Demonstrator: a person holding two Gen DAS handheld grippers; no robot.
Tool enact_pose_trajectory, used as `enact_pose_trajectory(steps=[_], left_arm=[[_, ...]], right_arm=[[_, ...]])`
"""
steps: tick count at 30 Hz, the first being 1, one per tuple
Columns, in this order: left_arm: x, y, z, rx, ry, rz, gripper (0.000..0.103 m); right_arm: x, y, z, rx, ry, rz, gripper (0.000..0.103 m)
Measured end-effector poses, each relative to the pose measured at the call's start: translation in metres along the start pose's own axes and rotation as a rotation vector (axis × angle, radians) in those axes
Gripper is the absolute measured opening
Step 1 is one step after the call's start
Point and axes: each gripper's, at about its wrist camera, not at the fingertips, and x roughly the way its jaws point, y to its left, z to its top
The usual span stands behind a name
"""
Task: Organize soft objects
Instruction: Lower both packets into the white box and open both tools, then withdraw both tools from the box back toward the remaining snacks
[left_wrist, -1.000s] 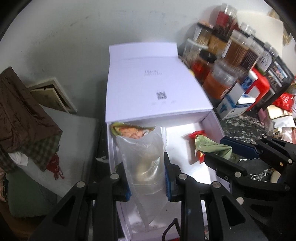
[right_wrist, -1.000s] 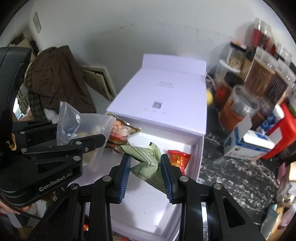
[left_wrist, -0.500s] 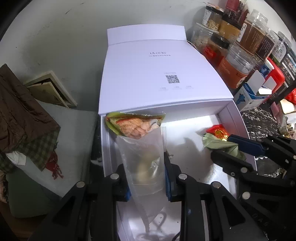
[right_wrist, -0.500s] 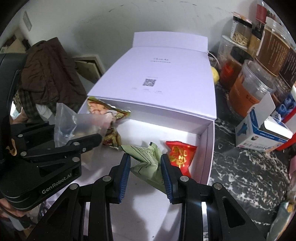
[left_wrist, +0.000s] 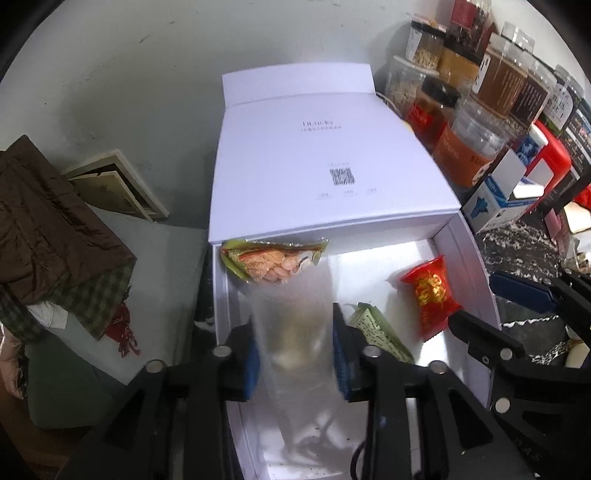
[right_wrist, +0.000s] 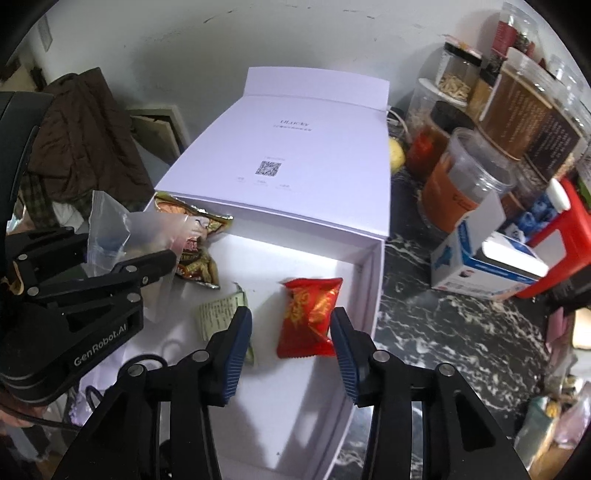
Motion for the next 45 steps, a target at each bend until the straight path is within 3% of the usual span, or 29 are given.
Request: enact_pose_trajectory(steps=[1,3,4,20,33,43,45], left_arm=[[-0.003,0.0,0.001,-0.002,-0.005,0.001,0.047],[-0.014,0.0,0.004,-0.002,-0.023,-0.001,0.072],[-0.022,-0.001,0.005,0.001,-0.036,0.001,0.074],[-0.151,-0.008,0.019,0.005,-0.202,0.027,0.074],[-0.264,-0.016,-0.003,-0.007,-0.352,0.046,0.074],[-0.325,-0.017,-0.043,-0.033,-0.417,0.048,0.074],[-0.334,-0.018,-0.054,-0.037,-0.425,0.051,0.08]], right_arm=[[-0.004,-0.001,0.0,0.003,0.0,-0.003,0.048],[-0.013,-0.003,0.0,0.007,-0.005,-0.009,0.048],[-0.016,-0.004,0.0,0.008,-0.008,-0.009,0.048],[-0.131,0.0,0.01,0.015,-0.173,-0.04,0.049],[-0.24,0.014,-0.008,0.009,-0.339,-0.058,0.054],[-0.302,0.027,-0.044,0.006,-0.436,-0.044,0.077],[-0.315,0.029,-0.054,0.003,-0.454,-0.04,0.082]])
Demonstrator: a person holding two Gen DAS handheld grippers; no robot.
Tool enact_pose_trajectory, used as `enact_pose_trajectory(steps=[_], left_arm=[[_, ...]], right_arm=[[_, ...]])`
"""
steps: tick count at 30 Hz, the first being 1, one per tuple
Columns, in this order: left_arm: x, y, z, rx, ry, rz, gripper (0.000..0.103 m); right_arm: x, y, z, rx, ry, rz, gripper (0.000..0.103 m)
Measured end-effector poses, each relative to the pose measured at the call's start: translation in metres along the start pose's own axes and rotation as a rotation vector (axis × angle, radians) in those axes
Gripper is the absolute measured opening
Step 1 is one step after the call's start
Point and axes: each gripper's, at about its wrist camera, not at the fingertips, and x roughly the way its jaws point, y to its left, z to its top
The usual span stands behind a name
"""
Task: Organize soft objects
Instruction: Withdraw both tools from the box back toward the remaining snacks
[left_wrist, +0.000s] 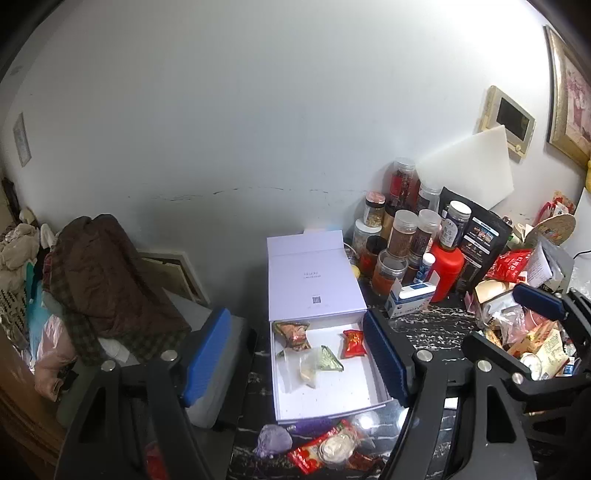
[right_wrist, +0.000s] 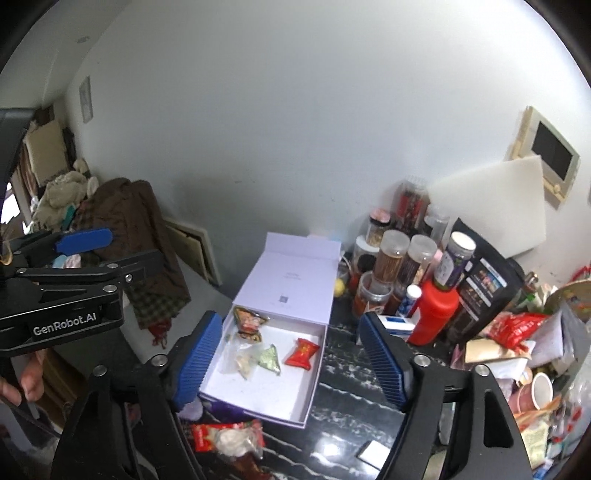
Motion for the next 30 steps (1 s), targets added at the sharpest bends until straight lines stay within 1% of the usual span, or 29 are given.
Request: enact_pose_trajectory(steps=[1,2,3,5,13,18,21,30], left_arm=[[-0.005,-0.001,-0.003,-0.002,-0.004,-0.002,0.084],[-0.011,-0.001,-0.006,-0.005,-0.01,-0.003,0.093],[-0.016,-0.002,-0.009,-0.009,-0.019,-0.001,0.097],[-0.028,-0.004,-0.015,-0.01,-0.031,0.008,0.097],[-0.059,-0.008,-0.041,-0.024,-0.032,0.001,0.097],[-0.075,-0.008,-0.06,-0.026,-0.036,-0.004,0.097],[-0.074,-0.006,-0.07,-0.022,-0.021,0.004,0.097],[-0.052,0.014,-0.1,-0.073,0.062,-0.031,0.097]], right_arm=[[-0.005,0.001,-0.002,0.0,-0.006,0.0,0.085],[-0.011,0.001,-0.004,0.0,-0.011,0.0,0.086],[-0.017,0.002,-0.006,-0.001,-0.016,0.002,0.086],[-0.027,0.003,-0.011,-0.003,-0.021,0.005,0.086],[-0.057,0.007,-0.035,0.003,-0.018,0.024,0.087],[-0.066,0.011,-0.048,0.005,-0.013,0.048,0.088],[-0.065,0.014,-0.057,0.009,0.004,0.066,0.088],[-0.041,0.028,-0.088,0.041,0.089,0.12,0.088]])
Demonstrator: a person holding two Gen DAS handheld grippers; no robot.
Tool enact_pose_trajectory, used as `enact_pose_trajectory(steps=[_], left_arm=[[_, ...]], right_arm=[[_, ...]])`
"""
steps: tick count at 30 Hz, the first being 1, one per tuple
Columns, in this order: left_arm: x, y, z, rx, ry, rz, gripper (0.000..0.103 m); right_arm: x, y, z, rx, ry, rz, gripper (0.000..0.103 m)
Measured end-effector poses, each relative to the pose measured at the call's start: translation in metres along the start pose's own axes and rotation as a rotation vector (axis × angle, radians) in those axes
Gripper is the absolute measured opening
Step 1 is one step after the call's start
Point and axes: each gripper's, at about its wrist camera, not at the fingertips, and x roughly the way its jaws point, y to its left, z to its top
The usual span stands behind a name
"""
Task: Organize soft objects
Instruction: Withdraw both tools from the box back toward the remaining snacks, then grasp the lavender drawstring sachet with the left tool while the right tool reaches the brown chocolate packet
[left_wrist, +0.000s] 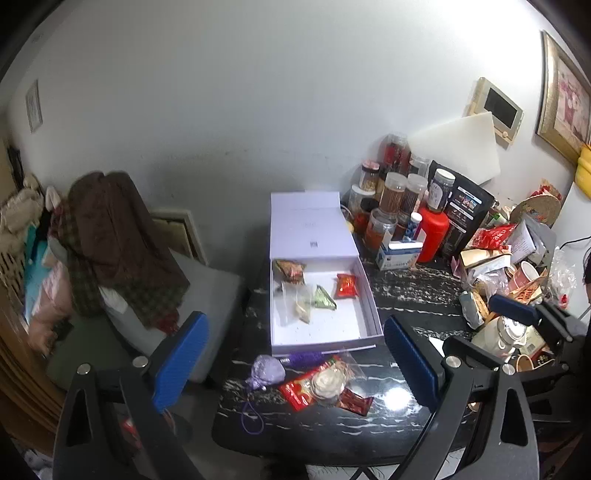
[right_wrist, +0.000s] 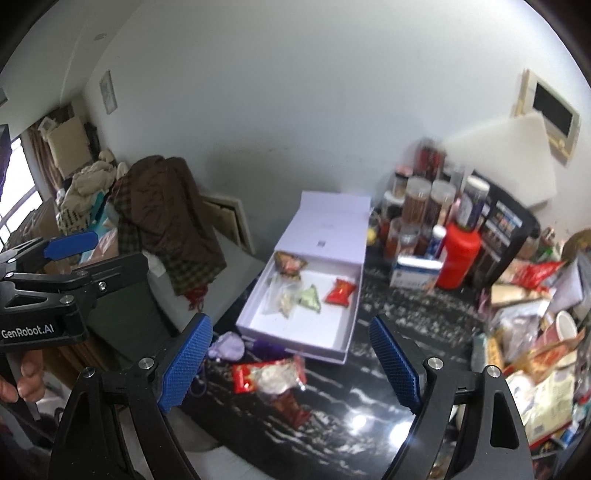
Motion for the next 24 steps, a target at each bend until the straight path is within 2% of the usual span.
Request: enact_pose_trajectory(steps=[12,24], left_arm=[[0.056,0.028,-0.038,-0.046,0.122,-0.057,0.097],[0.14,0.049,-0.077,-0.07,0.296,-0.078,0.097]], right_arm=[[0.055,0.005,-0.038,0.044,0.119,0.05,0.088],[0.124,0.009,-0.07,0.045,0.252,0.078,0.088]])
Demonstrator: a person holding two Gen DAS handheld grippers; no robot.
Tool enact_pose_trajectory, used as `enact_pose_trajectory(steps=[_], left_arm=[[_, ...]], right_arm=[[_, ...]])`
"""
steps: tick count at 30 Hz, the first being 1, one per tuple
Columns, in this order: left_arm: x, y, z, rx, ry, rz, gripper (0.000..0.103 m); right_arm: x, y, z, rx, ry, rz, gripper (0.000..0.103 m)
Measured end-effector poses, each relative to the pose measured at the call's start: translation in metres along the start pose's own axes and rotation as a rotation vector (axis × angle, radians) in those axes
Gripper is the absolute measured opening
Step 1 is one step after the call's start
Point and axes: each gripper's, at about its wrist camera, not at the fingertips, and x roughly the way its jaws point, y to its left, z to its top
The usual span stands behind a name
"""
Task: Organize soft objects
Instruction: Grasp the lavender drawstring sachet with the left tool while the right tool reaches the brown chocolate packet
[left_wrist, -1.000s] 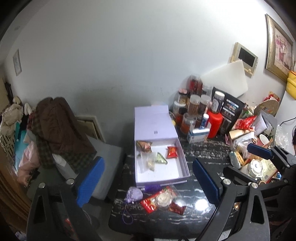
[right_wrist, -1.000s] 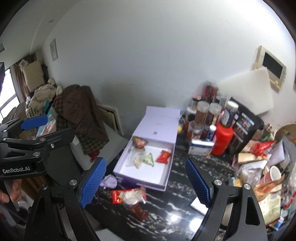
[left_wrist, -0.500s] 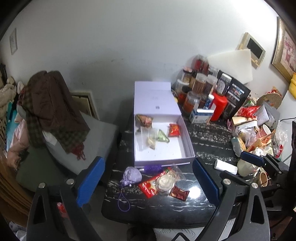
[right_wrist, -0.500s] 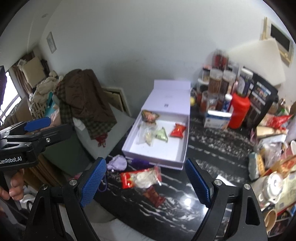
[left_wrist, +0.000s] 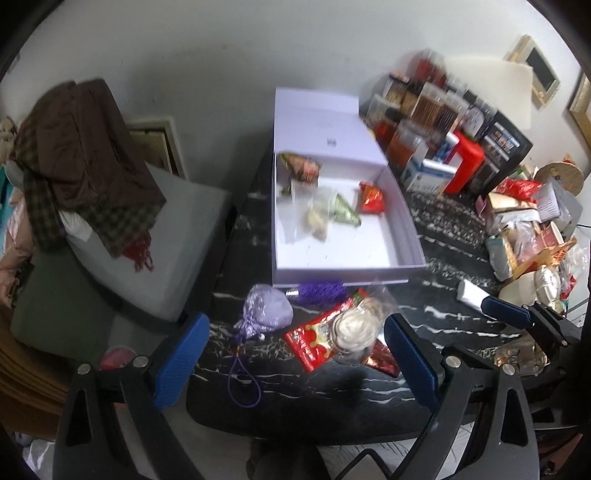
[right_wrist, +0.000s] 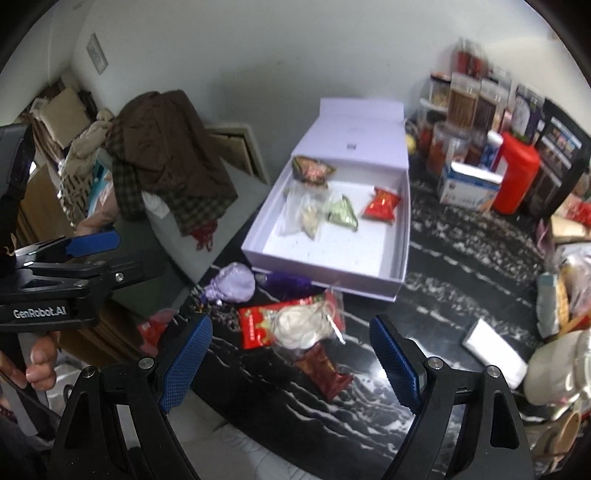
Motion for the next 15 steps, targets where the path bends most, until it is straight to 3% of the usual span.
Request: enact_pose_trajectory(steps=[5,15], left_arm=[[0.034,0.014,-0.001,-0.041,0.043,-0.032,0.097],[0.106,0.029,-0.003,-0.056,0.155,-0.003,0.095]], right_arm=[[0.029,-0.013,-0.004,0.061,0.053,0.017,0.088],[0.081,-0.04,-0.021,0.12,0.158,-0.025,0.088]])
